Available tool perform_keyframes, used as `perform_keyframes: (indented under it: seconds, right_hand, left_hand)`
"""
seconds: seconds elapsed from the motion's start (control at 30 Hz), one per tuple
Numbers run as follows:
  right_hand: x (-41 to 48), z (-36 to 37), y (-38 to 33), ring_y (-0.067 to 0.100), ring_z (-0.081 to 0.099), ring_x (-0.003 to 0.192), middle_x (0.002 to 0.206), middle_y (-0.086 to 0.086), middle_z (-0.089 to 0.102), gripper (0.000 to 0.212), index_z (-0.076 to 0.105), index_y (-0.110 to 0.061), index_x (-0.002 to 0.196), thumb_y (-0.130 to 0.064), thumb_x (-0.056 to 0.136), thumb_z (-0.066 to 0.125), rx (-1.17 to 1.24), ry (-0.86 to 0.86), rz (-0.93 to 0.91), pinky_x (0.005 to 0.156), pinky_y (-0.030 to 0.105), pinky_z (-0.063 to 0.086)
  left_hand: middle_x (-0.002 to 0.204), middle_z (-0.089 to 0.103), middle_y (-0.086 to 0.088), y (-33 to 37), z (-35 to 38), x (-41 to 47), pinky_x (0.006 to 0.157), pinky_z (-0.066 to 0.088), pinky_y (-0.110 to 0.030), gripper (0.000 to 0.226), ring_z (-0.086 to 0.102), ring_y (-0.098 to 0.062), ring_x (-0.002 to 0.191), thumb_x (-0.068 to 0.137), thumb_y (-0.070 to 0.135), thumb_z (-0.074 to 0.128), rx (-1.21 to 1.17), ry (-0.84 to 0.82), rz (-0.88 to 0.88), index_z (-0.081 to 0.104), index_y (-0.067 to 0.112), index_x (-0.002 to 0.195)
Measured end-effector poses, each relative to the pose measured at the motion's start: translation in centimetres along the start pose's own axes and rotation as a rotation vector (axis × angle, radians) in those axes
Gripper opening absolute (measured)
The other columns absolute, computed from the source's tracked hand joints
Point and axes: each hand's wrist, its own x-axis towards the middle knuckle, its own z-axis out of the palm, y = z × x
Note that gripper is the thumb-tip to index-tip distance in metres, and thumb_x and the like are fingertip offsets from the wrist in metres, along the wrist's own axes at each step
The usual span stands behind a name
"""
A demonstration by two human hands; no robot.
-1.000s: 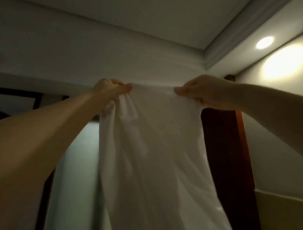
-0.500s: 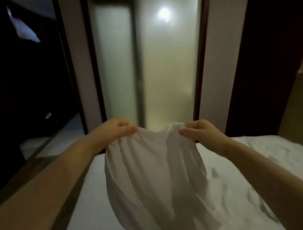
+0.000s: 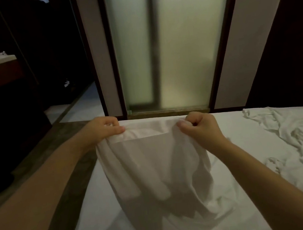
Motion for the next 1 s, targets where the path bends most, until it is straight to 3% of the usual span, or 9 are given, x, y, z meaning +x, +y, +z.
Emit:
perform_keyframes:
  seconds: [0.1, 0.17, 0.33, 0.47, 0.57, 0.63, 0.8, 0.9, 1.0]
  right_hand:
    - [0.3, -0.7, 0.8, 0.009, 0.042, 0.053, 0.053, -0.004, 0.040, 0.042, 0.038, -0.006, 0.047, -0.001, 0.081, 0.063, -0.109, -0.038, -0.260, 0.052, 0.021, 0.037]
    - [0.5, -1.8, 1.1, 0.010, 0.047, 0.059, 0.055, -0.006, 0.044, 0.046, 0.038, -0.016, 0.045, -0.002, 0.082, 0.063, -0.149, -0.087, -0.373, 0.051, 0.016, 0.038]
    - [0.4, -4.6, 1.4, 0.000, 0.051, 0.059, 0.058, -0.022, 0.039, 0.042, 0.034, -0.043, 0.055, -0.021, 0.081, 0.059, -0.096, -0.215, -0.607, 0.052, 0.005, 0.036]
    - [0.6, -6.5, 2.8, -0.004, 0.048, 0.057, 0.063, -0.026, 0.040, 0.025, 0.054, -0.023, 0.056, -0.019, 0.080, 0.057, -0.014, -0.350, -0.677, 0.054, 0.004, 0.034]
    - [1.3, -8.2, 4.3, 0.003, 0.053, 0.060, 0.061, -0.019, 0.046, 0.023, 0.066, -0.020, 0.065, -0.030, 0.084, 0.057, 0.001, -0.413, -0.573, 0.055, 0.007, 0.037]
    - [1.9, -9.6, 5.3, 0.007, 0.053, 0.060, 0.060, -0.015, 0.051, 0.022, 0.070, -0.027, 0.069, -0.040, 0.082, 0.058, 0.103, -0.522, -0.425, 0.057, 0.011, 0.039]
    - [4.5, -11.7, 7.5, 0.014, 0.060, 0.084, 0.089, -0.001, 0.063, 0.024, 0.076, -0.030, 0.080, -0.052, 0.073, 0.070, 0.382, -1.123, 0.018, 0.081, 0.022, 0.048]
    - [5.3, -10.5, 7.1, 0.018, 0.061, 0.099, 0.105, -0.003, 0.064, 0.031, 0.076, -0.030, 0.087, -0.056, 0.074, 0.066, 0.272, -1.307, 0.045, 0.090, 0.024, 0.046]
    - [5.4, -8.2, 5.4, 0.010, 0.060, 0.090, 0.092, -0.008, 0.063, 0.032, 0.074, -0.010, 0.084, -0.041, 0.081, 0.067, 0.100, -1.226, -0.026, 0.091, 0.025, 0.044]
  left_hand:
    - [0.116, 0.054, 0.010, 2.7, 2.2, 1.3, 0.094, 0.032, -0.029, 0.007, 0.047, -0.010, 0.110, 0.090, 0.035, 0.055, 0.136, 0.047, -0.032, 0.061, 0.033, 0.094]
    - [0.131, 0.049, 0.006, 4.9, 3.6, 2.0, 0.092, 0.031, -0.028, 0.025, 0.043, -0.013, 0.118, 0.090, 0.042, 0.053, 0.259, 0.028, -0.031, 0.053, 0.041, 0.115]
    - [0.104, 0.039, 0.015, 11.2, 8.7, 2.1, 0.081, 0.041, -0.023, 0.071, 0.044, -0.005, 0.095, 0.061, 0.070, 0.063, 0.558, -0.127, 0.126, 0.024, 0.065, 0.120]
    - [0.094, 0.044, 0.013, 13.5, 12.0, 3.1, 0.074, 0.041, -0.021, 0.033, 0.046, -0.005, 0.086, 0.074, 0.045, 0.072, 0.472, -0.181, 0.335, 0.044, 0.050, 0.092]
    - [0.079, 0.048, 0.014, 13.9, 13.1, 4.4, 0.068, 0.037, -0.015, 0.029, 0.047, -0.001, 0.079, 0.084, 0.029, 0.065, 0.379, -0.193, 0.356, 0.048, 0.046, 0.068]
    - [0.074, 0.051, 0.014, 14.3, 13.7, 5.0, 0.066, 0.039, -0.011, 0.024, 0.048, 0.002, 0.078, 0.086, 0.029, 0.062, 0.285, -0.268, 0.308, 0.056, 0.043, 0.067]
    - [0.078, 0.053, 0.018, 14.8, 12.6, 5.5, 0.077, 0.045, -0.011, 0.018, 0.054, -0.002, 0.081, 0.086, 0.021, 0.063, 0.175, -0.439, 0.172, 0.065, 0.034, 0.074]
    - [0.079, 0.054, 0.018, 14.6, 11.5, 4.7, 0.080, 0.047, -0.013, 0.014, 0.056, -0.003, 0.083, 0.078, 0.036, 0.063, 0.192, -0.552, 0.098, 0.065, 0.042, 0.066]
    - [0.084, 0.055, 0.014, 13.0, 9.8, 2.8, 0.081, 0.048, -0.017, 0.018, 0.057, -0.005, 0.083, 0.075, 0.050, 0.069, 0.234, -0.535, 0.053, 0.067, 0.034, 0.068]
